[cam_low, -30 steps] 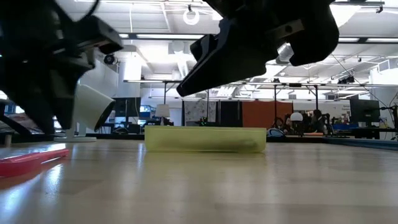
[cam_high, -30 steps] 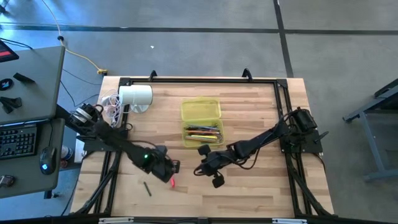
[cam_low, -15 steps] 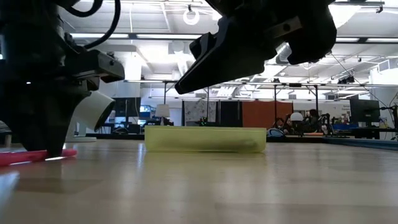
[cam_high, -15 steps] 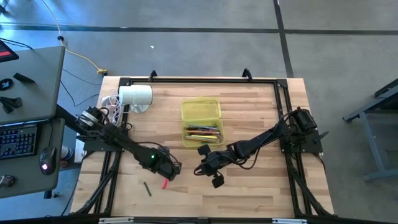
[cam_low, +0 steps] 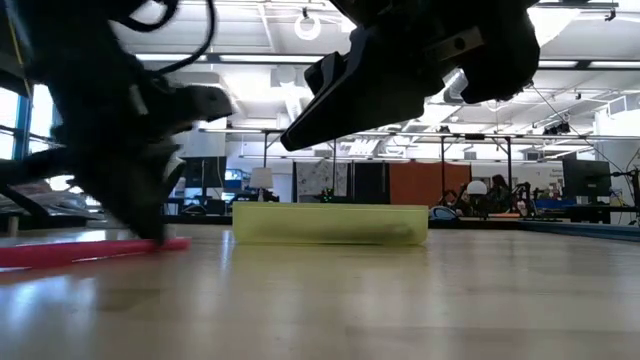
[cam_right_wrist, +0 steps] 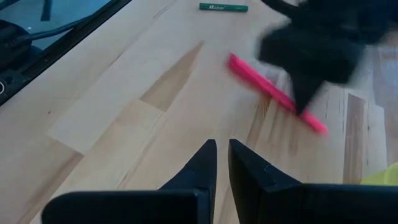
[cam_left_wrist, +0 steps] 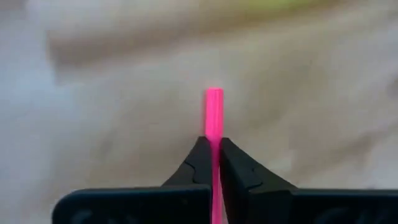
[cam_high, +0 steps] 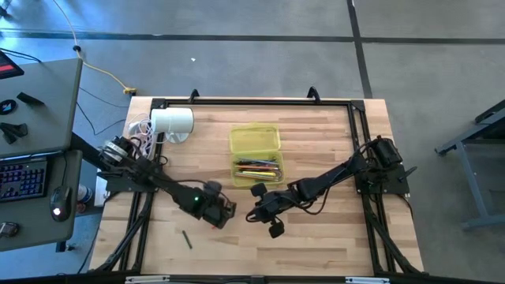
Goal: Pick & place school supplies into a supply box
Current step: Put the pink pen into the supply box
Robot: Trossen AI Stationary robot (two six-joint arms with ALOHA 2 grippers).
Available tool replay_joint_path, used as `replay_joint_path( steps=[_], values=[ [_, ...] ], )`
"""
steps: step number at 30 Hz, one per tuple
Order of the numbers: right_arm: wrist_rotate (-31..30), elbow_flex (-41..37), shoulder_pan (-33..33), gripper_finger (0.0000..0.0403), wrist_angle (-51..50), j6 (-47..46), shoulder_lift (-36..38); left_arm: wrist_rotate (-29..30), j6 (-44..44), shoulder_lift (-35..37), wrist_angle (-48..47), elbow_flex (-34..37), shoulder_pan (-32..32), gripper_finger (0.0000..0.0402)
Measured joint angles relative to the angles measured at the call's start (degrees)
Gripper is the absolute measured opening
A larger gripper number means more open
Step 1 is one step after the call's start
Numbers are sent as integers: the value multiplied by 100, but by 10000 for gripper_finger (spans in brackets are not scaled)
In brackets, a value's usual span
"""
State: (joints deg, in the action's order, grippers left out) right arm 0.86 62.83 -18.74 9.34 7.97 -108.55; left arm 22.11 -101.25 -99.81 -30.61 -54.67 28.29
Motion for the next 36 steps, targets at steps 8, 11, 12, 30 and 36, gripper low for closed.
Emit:
replay_joint_path(
  steps=[8, 11, 12, 30, 36],
  values=[
    [0, 0, 0, 25, 63, 116, 0, 487, 825, -9, 745, 15, -121, 32],
    [0, 2, 0, 24, 83, 172, 0, 345, 1074, -7, 697, 15, -228, 23],
    [2, 2, 0, 24, 80, 281, 0, 287, 1219, -5, 682, 15, -254, 22],
    [-4, 9, 5, 126, 988, 971, -131, -2921, 3815, 220, -97, -1008, -929, 111],
    [-155, 11, 165, 162, 934, 468, -129, -1488, 3789, 878, -2193, -1857, -486, 104]
  ],
)
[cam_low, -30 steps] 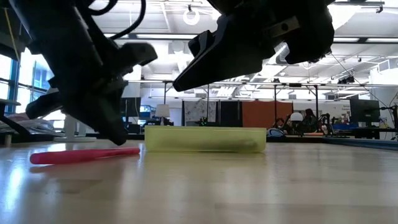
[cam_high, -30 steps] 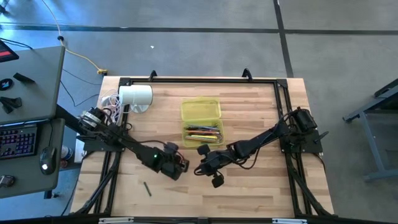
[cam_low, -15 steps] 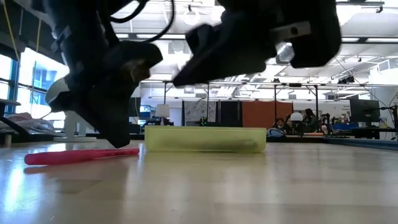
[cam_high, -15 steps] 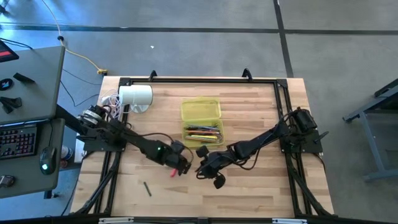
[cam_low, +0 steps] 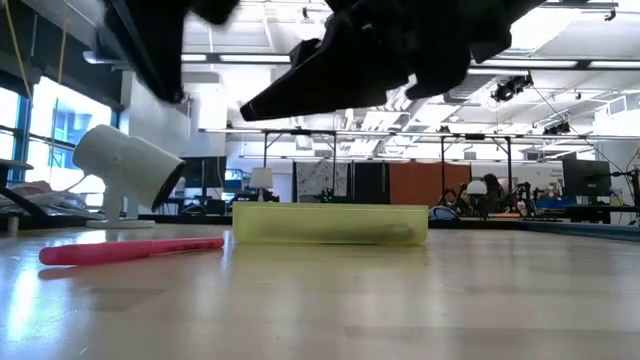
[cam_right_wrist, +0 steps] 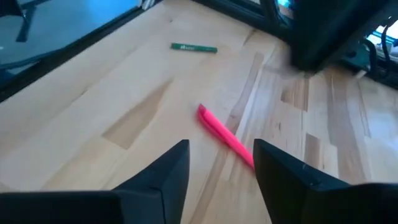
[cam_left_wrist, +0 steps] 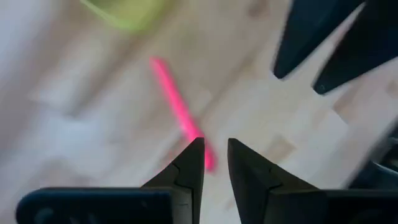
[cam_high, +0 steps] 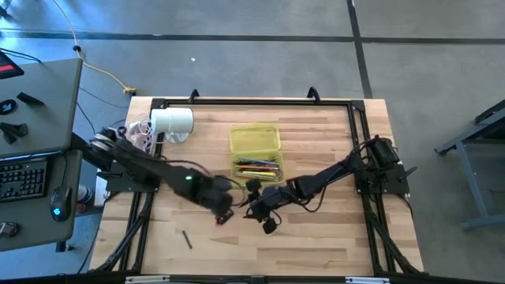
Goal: Pick & place school supplies into a supply box
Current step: Put the pink pen into the supply box
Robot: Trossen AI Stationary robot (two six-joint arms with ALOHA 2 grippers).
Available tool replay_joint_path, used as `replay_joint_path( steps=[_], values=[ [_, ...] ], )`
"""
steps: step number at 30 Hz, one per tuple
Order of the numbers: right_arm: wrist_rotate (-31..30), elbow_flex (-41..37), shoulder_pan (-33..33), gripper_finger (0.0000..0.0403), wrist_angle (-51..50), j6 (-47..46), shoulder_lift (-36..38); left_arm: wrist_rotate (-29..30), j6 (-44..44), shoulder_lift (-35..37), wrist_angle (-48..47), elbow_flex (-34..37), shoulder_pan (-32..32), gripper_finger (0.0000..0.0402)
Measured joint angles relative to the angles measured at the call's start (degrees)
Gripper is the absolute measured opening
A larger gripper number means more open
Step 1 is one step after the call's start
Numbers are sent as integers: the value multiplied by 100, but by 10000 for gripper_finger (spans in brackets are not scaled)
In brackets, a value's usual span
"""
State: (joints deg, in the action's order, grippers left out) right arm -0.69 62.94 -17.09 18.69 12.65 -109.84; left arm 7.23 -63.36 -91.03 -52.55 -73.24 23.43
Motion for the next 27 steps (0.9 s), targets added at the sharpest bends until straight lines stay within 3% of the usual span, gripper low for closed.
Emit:
replay_joint_path(
  steps=[3, 6, 10, 15, 18, 23, 27],
  values=[
    [17, -7, 74, 166, 111, -14, -1, 1289, -409, 299, -966, -348, 415, 104],
    [199, 1, 194, 163, 938, 7, -119, 2638, -716, 514, -1467, -501, 888, 103],
    [994, 65, 383, 154, 2042, -18, -639, 3849, -940, 683, -1787, -489, 1352, 101],
    [1203, 888, 620, 150, 1344, -18, -1352, 4097, -1044, 698, -1900, -484, 1447, 101],
    [1630, 1687, 782, 150, 363, 101, -1745, 3985, -1046, 687, -1927, -484, 1439, 99],
    [2627, 2766, 928, 149, -1603, 1201, -2171, 3815, -1045, 685, -1950, -481, 1446, 101],
    [2783, 3187, 961, 149, -1923, 1757, -2403, 3654, -1046, 685, -1976, -480, 1446, 101]
  ],
)
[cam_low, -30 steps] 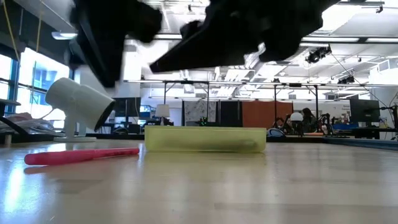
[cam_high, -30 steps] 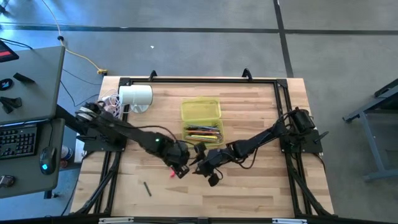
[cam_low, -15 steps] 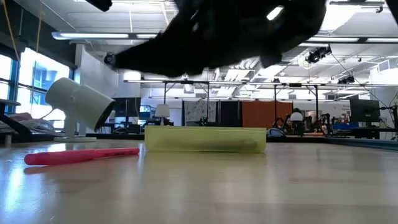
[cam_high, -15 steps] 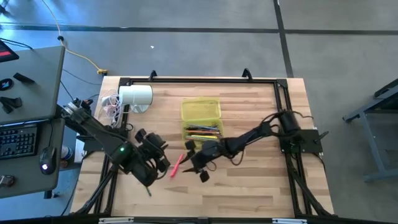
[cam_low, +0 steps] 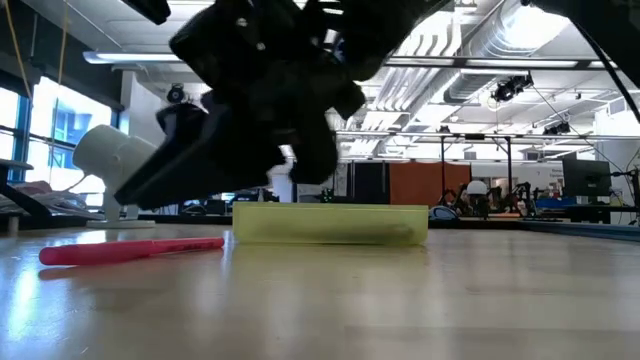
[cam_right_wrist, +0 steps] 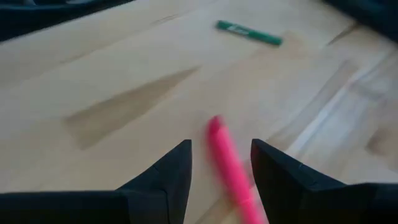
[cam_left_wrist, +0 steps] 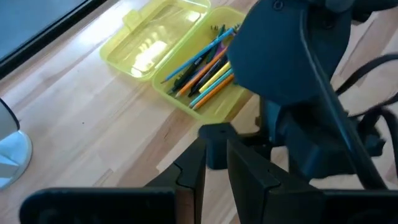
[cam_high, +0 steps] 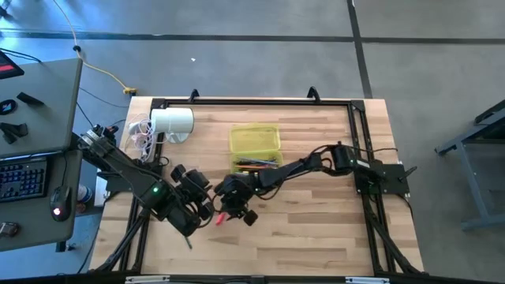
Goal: Pick & place school supplies into a supply box
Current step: Put the pink pen into the supply box
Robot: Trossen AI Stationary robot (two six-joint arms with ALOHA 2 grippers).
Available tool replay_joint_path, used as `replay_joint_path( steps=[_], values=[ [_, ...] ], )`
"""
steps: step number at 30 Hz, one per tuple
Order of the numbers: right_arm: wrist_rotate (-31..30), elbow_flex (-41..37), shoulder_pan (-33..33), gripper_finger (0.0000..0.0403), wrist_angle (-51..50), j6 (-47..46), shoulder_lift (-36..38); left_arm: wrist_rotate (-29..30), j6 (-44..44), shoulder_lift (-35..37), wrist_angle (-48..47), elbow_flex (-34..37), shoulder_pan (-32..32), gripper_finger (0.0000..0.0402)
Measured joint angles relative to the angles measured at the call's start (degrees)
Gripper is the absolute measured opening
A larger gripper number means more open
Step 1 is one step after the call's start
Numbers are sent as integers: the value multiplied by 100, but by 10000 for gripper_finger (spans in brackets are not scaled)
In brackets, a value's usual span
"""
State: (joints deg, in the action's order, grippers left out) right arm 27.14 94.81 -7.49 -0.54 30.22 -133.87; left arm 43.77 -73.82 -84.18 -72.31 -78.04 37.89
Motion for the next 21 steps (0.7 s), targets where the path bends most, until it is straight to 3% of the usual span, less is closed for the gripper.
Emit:
replay_joint_path(
  steps=[14, 21],
  values=[
    [-242, 395, 74, 140, -226, 83, -707, -107, 4, 0, 17, 0, 0, 101],
    [-345, 397, 72, 42, -308, -238, -733, -142, -5, 0, 37, 0, 0, 101]
  ],
)
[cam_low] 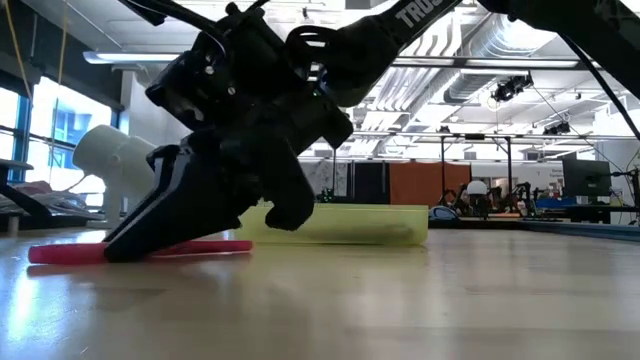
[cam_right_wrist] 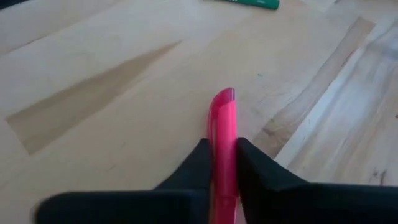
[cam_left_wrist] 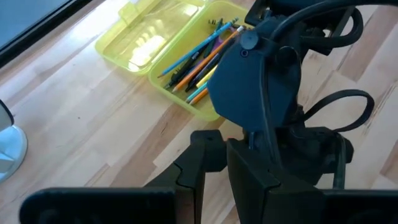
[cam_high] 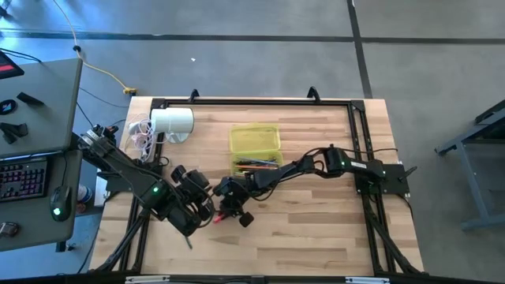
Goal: Pick & place school supplies into a supply box
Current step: Put the pink pen into the supply box
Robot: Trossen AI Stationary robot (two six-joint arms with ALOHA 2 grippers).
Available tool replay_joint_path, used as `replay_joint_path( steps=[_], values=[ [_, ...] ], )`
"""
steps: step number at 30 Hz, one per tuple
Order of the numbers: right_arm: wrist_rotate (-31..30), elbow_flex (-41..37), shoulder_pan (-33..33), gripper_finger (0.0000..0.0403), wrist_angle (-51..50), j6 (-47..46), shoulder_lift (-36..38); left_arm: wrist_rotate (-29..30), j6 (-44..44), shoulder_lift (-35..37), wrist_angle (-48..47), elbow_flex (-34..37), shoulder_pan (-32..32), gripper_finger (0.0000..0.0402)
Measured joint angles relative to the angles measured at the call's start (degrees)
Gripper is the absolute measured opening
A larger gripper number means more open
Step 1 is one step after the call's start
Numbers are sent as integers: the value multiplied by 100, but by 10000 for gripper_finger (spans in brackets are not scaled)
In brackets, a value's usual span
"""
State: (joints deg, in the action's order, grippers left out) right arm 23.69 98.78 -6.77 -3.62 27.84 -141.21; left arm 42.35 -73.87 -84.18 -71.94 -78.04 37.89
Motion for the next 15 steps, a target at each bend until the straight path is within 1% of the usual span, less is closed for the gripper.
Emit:
replay_joint_path(
  steps=[1, 3, 5, 8, 10, 12, 15],
  values=[
    [-12, 0, -4, 26, -4, -104, 0, 2, -13, 0, 4, 0, 0, 101],
    [-27, 0, -35, 15, -21, -387, -2, 0, -14, 0, 16, 0, 0, 101],
    [-65, -4, -83, 26, -21, -760, 34, 0, -15, 0, 37, 0, 0, 101],
    [-275, -16, -196, 44, -66, -1277, 173, -17, -15, 0, 102, 0, 0, 101],
    [-571, -37, -307, 45, -154, -1503, 322, -19, -13, 0, 184, 0, 0, 101],
    [-1033, -62, -420, 39, -321, -1716, 534, -31, -15, 0, 220, 0, 0, 101],
    [-1654, -59, -562, 25, -612, -1707, 942, -44, -15, 0, 242, 0, 0, 101]
  ],
)
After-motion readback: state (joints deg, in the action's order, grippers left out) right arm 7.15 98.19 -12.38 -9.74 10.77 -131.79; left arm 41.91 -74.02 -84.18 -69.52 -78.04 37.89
